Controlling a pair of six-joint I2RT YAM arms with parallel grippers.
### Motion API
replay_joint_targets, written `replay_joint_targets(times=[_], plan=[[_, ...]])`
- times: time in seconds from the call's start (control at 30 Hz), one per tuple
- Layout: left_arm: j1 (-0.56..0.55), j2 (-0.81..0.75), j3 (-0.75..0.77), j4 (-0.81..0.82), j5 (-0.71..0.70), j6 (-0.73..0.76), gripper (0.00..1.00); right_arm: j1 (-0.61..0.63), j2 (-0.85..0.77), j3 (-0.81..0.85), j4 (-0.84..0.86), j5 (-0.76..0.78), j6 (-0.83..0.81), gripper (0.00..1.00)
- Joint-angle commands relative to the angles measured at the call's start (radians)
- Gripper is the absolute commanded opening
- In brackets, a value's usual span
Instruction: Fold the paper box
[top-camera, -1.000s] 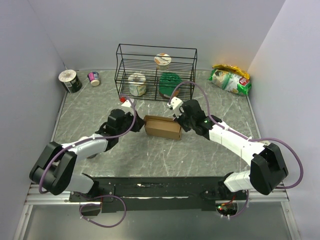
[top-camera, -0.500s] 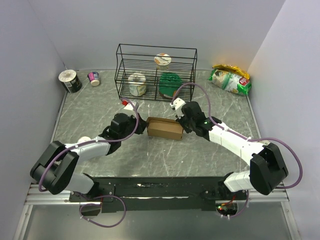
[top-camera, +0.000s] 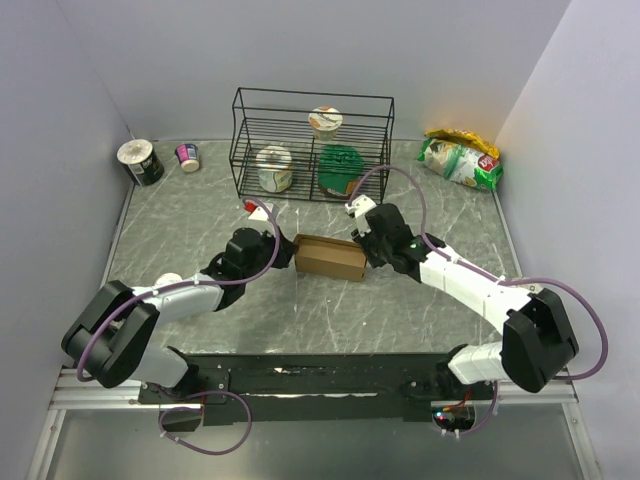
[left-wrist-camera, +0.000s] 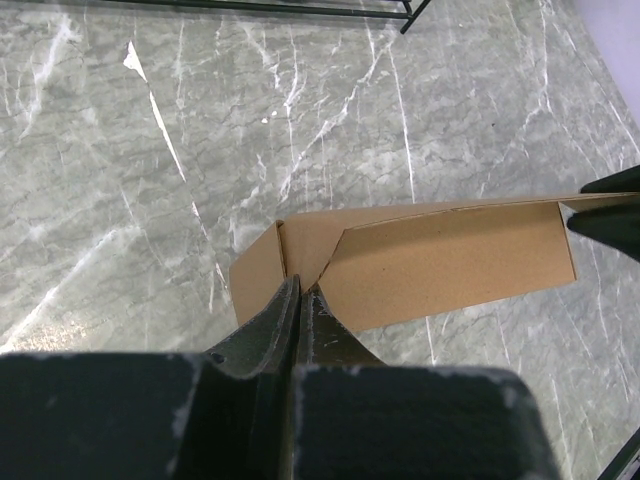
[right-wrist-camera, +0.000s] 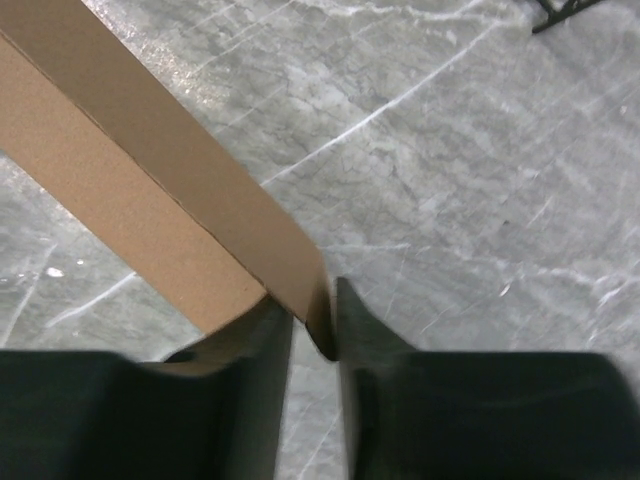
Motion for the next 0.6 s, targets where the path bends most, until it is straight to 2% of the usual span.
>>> replay_joint_targets(times=[0.0, 0.2, 0.57], plan=[[-0.013, 0.039, -0.034, -0.225, 0.000, -0.005, 0.01, 0.006, -0.075, 0.053, -0.048, 0.020, 0.071, 0.39], [-0.020, 0.026, -0.002, -0.273, -0.006, 0.018, 0.02, 0.003, -0.121, 0.074, -0.101, 0.026, 0.101, 0.46], [-0.026, 0.015, 0.012, -0.288, -0.006, 0.021, 0.02, -0.014, -0.113, 0.056, -0.108, 0.007, 0.084, 0.43]])
